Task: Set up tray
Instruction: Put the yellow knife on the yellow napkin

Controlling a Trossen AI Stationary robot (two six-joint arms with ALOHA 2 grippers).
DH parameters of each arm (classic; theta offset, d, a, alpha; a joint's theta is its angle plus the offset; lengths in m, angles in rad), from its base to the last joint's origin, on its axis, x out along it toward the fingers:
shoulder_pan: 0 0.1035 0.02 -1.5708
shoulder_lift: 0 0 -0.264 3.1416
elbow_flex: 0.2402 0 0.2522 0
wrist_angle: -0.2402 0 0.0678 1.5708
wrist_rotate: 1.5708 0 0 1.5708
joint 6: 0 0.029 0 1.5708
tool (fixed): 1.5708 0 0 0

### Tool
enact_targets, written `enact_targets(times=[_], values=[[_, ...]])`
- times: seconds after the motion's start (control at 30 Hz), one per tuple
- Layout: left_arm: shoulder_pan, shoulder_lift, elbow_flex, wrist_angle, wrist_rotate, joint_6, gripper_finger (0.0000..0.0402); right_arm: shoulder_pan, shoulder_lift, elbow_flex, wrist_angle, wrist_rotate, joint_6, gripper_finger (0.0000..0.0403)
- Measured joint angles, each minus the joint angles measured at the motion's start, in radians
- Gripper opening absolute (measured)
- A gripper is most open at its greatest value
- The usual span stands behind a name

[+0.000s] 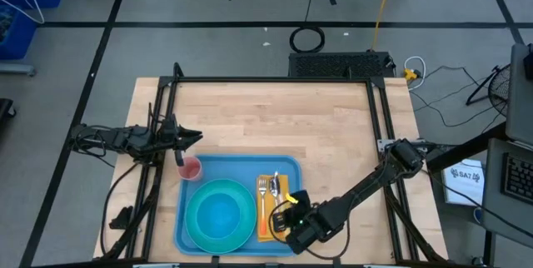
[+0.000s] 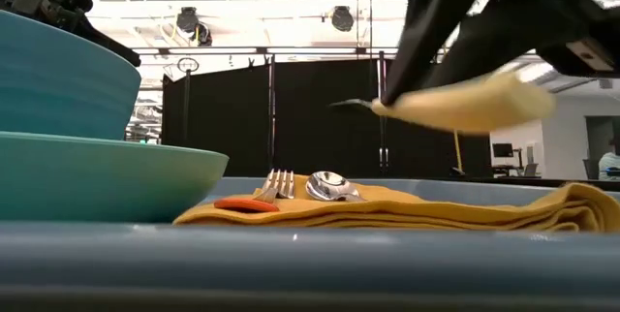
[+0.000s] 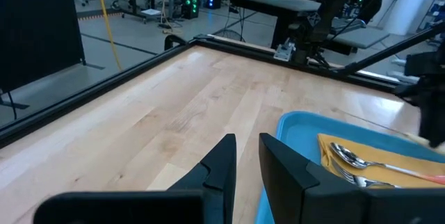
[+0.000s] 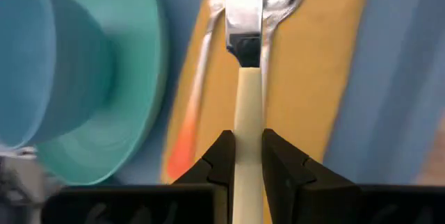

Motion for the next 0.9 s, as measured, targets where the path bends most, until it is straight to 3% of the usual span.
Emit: enact_targets(times=[0.3, 0.9], values=[[0.0, 0.0, 0.0, 0.0, 0.0, 0.0, 0.0067, 0.022, 0.094, 0.0, 0.077, 0.034, 0.11, 0.0036], [0.0, 0.0, 0.0, -0.001, 0.004, -0.002, 0.0067, 0.059, 0.091, 0.0, 0.015, 0.083, 0.18, 0.0036]])
